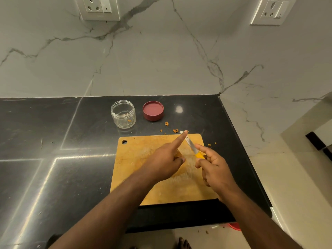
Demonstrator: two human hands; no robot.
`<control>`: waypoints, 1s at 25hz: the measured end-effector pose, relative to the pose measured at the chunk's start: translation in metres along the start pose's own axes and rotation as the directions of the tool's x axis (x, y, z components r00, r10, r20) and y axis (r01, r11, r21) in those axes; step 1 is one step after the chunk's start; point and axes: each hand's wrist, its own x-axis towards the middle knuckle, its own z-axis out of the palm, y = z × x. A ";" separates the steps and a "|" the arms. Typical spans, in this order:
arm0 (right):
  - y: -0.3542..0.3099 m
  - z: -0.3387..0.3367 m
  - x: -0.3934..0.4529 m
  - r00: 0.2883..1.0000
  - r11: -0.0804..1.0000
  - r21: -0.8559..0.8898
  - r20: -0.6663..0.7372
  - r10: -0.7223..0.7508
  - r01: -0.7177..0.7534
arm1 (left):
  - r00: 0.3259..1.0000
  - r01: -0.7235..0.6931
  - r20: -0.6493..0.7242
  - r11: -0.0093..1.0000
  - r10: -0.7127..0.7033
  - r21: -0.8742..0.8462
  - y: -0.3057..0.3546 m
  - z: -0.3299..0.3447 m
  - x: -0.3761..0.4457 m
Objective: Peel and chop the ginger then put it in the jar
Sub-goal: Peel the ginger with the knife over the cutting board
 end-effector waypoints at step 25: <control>0.022 0.033 -0.022 0.979 0.990 -0.131 0.202 -0.018 0.045 | 0.947 0.299 -0.132 0.953 -0.292 0.040 -0.086 -0.012 -0.012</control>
